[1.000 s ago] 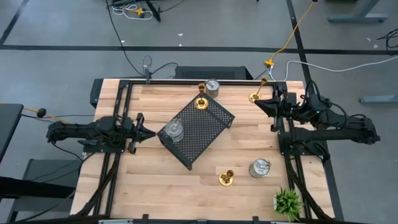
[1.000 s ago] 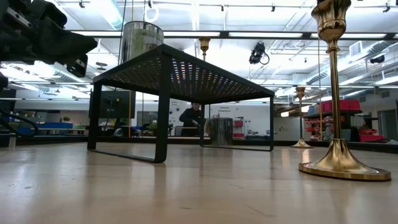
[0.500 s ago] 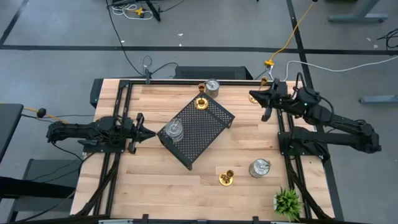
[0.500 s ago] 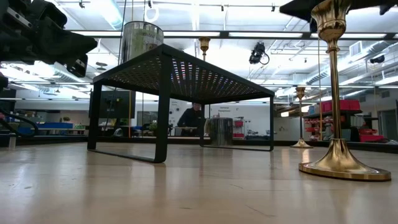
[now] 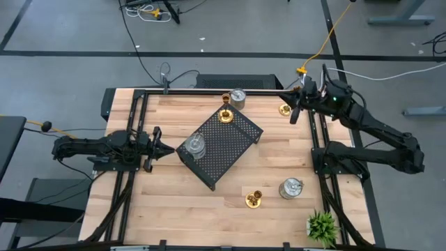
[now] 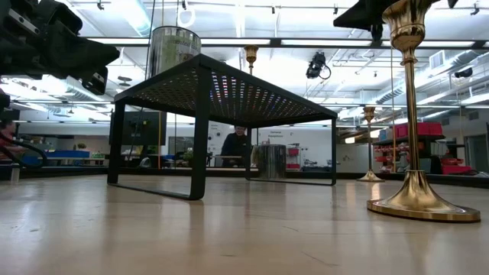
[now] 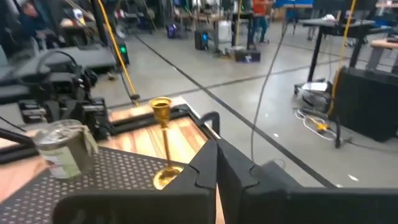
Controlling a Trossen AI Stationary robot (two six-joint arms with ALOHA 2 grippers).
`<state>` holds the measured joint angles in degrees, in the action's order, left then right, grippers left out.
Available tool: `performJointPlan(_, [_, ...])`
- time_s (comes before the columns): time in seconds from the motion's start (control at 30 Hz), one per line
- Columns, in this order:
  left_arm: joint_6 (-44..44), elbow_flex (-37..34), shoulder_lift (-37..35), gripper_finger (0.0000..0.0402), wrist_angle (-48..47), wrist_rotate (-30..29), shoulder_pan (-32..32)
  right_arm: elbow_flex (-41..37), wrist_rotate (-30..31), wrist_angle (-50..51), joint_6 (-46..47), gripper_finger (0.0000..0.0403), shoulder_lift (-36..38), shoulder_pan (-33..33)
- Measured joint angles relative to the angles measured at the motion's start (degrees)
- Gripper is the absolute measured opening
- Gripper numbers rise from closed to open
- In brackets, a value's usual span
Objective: Pick & Place candle stick holders
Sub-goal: Put the top silver scented candle on the shelf aligned with the other silver scented candle
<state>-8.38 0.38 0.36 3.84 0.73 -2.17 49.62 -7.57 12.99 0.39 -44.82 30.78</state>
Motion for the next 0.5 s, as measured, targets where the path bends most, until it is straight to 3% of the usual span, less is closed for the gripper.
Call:
performJointPlan(0.27, [0.0,0.0,0.0,0.0039,0.0,0.0,0.0,7.7,0.0,5.2,-3.0,0.0026,-7.1,4.1])
performJointPlan(0.5, [0.0,0.0,0.0,0.0039,0.0,0.0,0.0,10.0,0.0,6.2,-4.4,0.0047,-13.0,7.9])
